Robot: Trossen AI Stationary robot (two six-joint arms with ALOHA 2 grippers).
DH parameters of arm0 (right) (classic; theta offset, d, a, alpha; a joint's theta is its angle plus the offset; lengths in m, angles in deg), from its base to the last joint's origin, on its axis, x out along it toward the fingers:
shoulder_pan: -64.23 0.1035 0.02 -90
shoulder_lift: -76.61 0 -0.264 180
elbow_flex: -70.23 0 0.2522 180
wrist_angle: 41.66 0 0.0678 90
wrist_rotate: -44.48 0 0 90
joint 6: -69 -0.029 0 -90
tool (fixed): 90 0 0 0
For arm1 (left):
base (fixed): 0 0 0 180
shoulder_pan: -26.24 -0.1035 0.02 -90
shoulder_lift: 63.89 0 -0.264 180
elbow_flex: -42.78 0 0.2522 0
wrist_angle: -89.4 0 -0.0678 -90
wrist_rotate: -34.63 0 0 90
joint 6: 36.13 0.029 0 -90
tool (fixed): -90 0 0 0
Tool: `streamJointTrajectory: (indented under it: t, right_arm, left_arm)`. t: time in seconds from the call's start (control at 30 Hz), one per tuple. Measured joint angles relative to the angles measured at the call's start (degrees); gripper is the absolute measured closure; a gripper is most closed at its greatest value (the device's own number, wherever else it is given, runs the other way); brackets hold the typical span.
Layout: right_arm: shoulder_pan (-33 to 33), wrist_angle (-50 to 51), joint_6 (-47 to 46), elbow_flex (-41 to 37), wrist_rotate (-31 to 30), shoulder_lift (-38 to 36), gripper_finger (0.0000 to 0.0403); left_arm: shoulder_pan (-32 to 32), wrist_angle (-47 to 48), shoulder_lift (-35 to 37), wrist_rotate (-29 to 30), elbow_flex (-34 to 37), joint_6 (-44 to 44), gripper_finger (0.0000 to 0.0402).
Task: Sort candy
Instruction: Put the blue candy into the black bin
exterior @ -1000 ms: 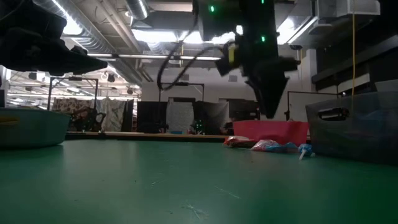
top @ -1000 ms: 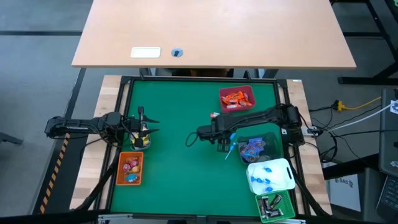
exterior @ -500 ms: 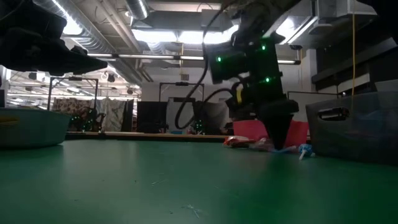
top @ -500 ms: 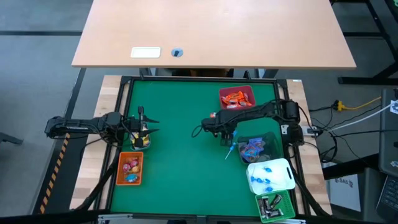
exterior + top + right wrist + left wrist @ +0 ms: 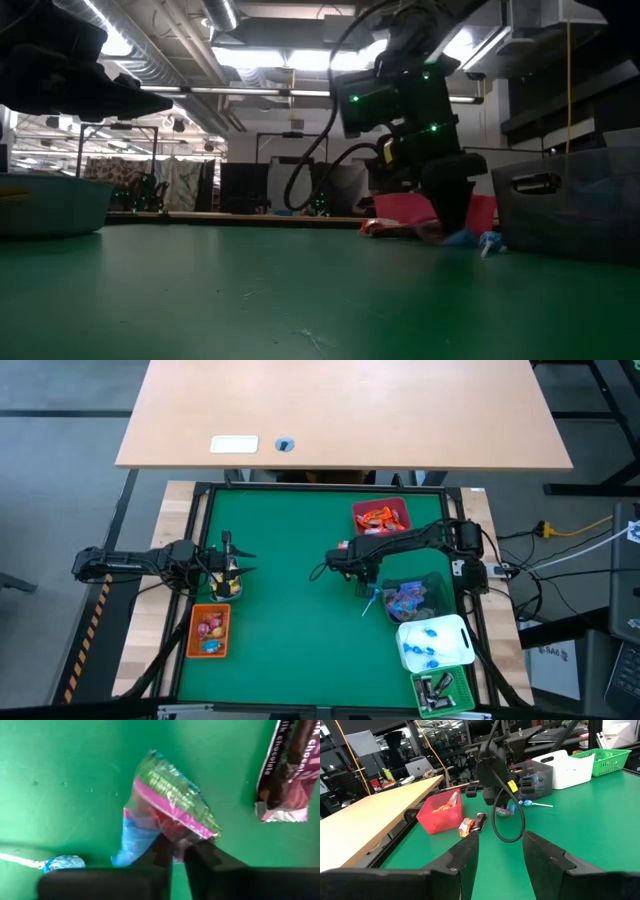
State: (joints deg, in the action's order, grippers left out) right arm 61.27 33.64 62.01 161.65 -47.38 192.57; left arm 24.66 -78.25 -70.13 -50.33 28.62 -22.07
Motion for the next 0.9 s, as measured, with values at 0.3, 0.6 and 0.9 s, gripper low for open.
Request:
streamJointTrajectory:
  t: [0.3, 0.6, 0.9]
  right_arm:
    - [0.0, 4.9, 0.0, 7.1, 0.0, -2.5, 0.0384]
    - [3.6, 13.6, -0.1, 15.9, 0.0, -10.4, 0.0392]
    - [12.9, 28.3, -6.1, 16.4, 0.0, -16.1, 0.0397]
  left_arm:
    - [0.0, 0.0, 0.0, 0.0, 0.0, 0.0, 0.026]
    - [0.0, 0.0, 0.0, 0.0, 0.0, 0.0, 0.0261]
    - [0.0, 0.0, 0.0, 0.0, 0.0, 0.0, 0.0261]
